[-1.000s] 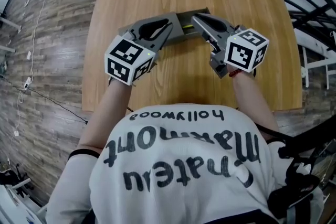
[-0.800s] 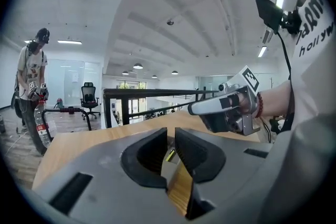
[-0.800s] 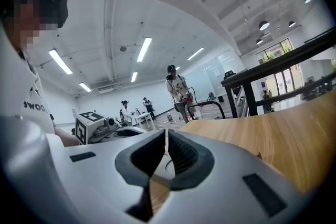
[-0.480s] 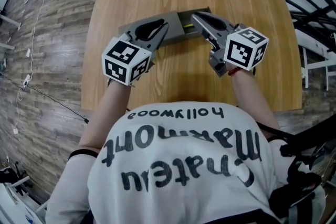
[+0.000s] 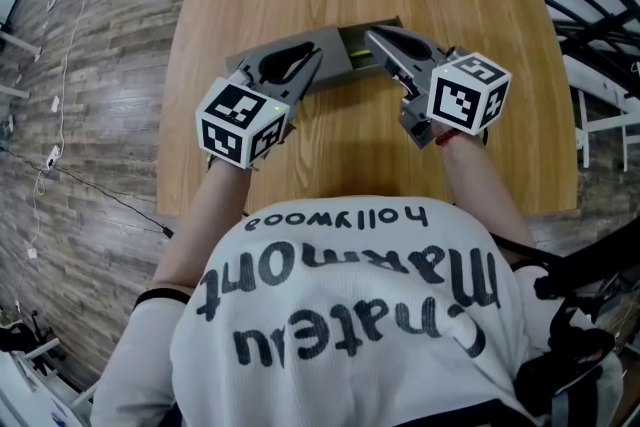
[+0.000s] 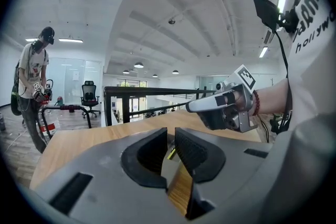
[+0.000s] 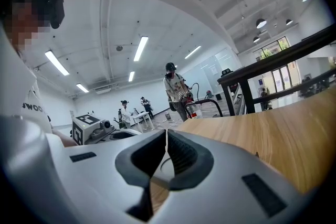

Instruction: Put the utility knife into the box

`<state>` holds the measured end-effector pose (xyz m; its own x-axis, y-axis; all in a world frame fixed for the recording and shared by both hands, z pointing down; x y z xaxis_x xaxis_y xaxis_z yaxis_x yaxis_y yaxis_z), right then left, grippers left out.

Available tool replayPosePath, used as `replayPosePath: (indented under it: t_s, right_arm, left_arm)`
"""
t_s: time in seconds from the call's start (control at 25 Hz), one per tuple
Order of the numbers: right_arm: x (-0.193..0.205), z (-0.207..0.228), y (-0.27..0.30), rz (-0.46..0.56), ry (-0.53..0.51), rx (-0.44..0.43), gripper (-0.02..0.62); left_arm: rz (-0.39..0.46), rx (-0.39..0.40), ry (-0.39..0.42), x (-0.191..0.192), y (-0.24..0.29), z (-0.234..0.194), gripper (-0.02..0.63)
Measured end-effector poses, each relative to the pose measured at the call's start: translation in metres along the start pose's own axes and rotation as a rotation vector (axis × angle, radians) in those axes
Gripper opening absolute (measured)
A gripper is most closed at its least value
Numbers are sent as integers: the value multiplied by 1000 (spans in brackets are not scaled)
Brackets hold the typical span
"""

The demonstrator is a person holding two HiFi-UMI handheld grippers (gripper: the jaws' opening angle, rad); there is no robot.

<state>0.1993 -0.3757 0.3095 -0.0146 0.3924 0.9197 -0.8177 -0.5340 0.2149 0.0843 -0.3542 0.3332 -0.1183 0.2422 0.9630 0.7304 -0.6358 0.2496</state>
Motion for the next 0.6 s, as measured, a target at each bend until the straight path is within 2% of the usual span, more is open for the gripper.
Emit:
replayPosePath:
  t_s: [0.6]
  right_arm:
    - [12, 8, -2, -26, -1, 28, 12]
  left_arm:
    - [2, 1, -1, 2, 3, 1, 46]
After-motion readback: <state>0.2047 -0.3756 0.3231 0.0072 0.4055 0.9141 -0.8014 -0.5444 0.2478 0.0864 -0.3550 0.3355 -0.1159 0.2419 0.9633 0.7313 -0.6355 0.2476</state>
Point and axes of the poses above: the fingertips, and each gripper's own axes: y forward along the fingers, z to its right, x out of its underside, the point moved 3 cm from there along -y, backward along the fingers, and after that the axes turned 2 degrees about -y, right-handed, at the moved point
